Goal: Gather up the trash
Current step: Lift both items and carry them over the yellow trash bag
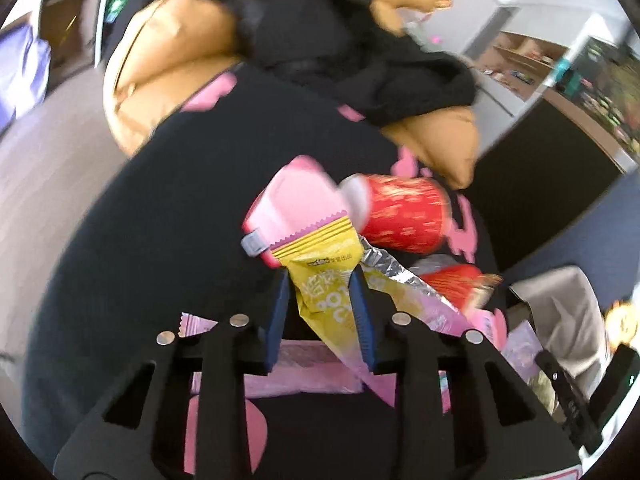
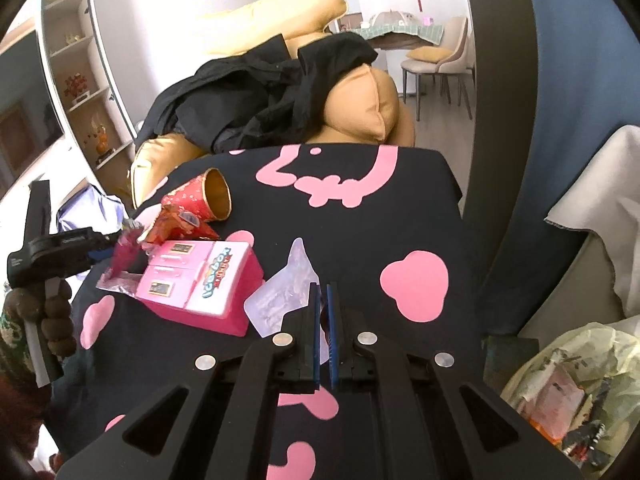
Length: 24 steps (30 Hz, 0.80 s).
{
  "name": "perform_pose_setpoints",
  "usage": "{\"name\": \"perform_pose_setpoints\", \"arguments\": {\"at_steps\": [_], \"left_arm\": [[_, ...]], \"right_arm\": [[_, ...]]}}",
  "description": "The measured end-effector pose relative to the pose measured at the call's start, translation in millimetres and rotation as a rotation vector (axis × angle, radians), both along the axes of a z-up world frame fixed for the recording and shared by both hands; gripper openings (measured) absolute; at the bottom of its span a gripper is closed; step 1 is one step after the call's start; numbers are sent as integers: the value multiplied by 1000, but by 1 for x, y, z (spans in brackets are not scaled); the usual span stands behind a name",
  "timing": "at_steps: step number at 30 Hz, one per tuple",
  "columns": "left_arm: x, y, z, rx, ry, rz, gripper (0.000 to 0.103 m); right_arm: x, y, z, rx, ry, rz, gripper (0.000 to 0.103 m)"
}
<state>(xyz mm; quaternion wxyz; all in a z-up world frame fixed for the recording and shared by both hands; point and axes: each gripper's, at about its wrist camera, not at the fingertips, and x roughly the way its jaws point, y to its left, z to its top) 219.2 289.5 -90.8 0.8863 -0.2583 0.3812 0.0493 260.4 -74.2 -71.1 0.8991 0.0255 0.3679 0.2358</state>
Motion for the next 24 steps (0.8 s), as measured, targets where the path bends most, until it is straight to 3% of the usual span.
{"name": "perform_pose_setpoints", "arguments": {"at_steps": [8,15,24], "left_arm": [[-50,-11,65,97,-109,-42,28],[-87,-58,112,221,-221,-131,29],[-90,-129,145,231,-295,-258,30]], "right_arm": [[-27,-13,27,43,-55,-7,6],[-48,-29,59,67,-119,-13,6],[-80,-68,97,31,-236,-50,6]]}}
